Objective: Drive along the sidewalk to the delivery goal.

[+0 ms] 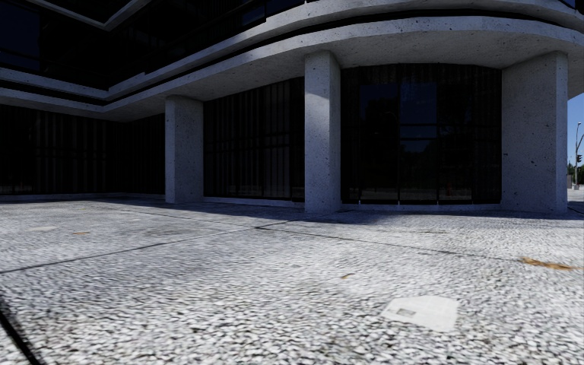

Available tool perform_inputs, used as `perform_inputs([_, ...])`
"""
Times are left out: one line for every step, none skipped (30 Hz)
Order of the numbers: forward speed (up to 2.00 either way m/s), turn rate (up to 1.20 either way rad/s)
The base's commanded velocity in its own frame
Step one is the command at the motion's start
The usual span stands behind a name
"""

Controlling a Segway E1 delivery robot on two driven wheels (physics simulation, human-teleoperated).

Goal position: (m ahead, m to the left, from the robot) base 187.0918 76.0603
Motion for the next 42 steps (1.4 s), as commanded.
perform_inputs([0.01,0.00])
perform_inputs([0.01,0.00])
perform_inputs([0.01,0.00])
perform_inputs([0.02,0.00])
perform_inputs([0.02,0.00])
perform_inputs([0.02,0.00])
perform_inputs([0.02,0.00])
perform_inputs([0.02,0.00])
perform_inputs([0.05,0.00])
perform_inputs([0.28,0.00])
perform_inputs([0.28,0.00])
perform_inputs([0.47,0.00])
perform_inputs([0.64,0.00])
perform_inputs([0.75,0.00])
perform_inputs([0.80,0.00])
perform_inputs([0.80,0.00])
perform_inputs([1.01,0.00])
perform_inputs([1.32,-0.15])
perform_inputs([1.56,-0.28])
perform_inputs([1.68,-0.41])
perform_inputs([1.68,-0.41])
perform_inputs([1.73,-0.50])
perform_inputs([1.75,-0.55])
perform_inputs([1.77,-0.59])
perform_inputs([1.79,-0.61])
perform_inputs([1.79,-0.61])
perform_inputs([1.79,-0.62])
perform_inputs([1.81,-0.62])
perform_inputs([1.82,-0.62])
perform_inputs([1.83,-0.62])
perform_inputs([1.83,-0.62])
perform_inputs([1.83,-0.62])
perform_inputs([1.83,-0.62])
perform_inputs([1.83,-0.62])
perform_inputs([1.83,-0.62])
perform_inputs([1.84,-0.62])
perform_inputs([1.85,-0.62])
perform_inputs([1.91,-0.62])
perform_inputs([2.00,-0.62])
perform_inputs([2.00,-0.62])
perform_inputs([2.00,-0.62])
perform_inputs([2.00,-0.62])
